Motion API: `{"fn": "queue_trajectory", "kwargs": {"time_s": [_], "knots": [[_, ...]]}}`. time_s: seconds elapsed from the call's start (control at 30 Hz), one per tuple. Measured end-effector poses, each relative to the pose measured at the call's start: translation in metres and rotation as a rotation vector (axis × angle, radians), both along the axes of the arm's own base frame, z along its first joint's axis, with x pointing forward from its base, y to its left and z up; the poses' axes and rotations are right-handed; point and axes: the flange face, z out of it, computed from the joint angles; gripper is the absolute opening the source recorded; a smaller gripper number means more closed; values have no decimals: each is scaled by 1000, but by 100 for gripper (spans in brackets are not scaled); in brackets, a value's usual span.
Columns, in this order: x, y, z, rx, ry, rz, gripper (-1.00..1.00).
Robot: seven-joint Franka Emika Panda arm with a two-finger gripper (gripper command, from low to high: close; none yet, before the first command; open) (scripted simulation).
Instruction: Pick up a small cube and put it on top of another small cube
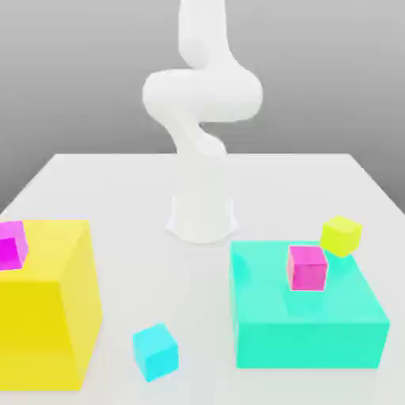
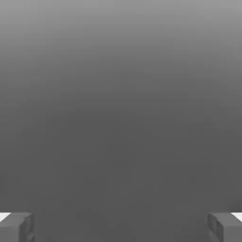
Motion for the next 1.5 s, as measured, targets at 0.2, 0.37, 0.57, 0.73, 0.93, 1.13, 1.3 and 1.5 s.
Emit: {"fn": "queue_trajectory", "kwargs": {"time_s": [0.2,0.37,0.57,0.73,0.93,1.13,1.3,1.5], "knots": [[62,-19,-122,-62,190,114,0],[84,-33,-228,-105,342,209,0],[77,-50,-353,-148,523,328,0],[45,-65,-448,-177,675,430,0],[38,-66,-521,-184,704,454,0],[37,-66,-528,-182,707,454,-100],[38,-67,-501,-184,706,455,-100],[39,-6,-437,-229,688,636,-100]]}}
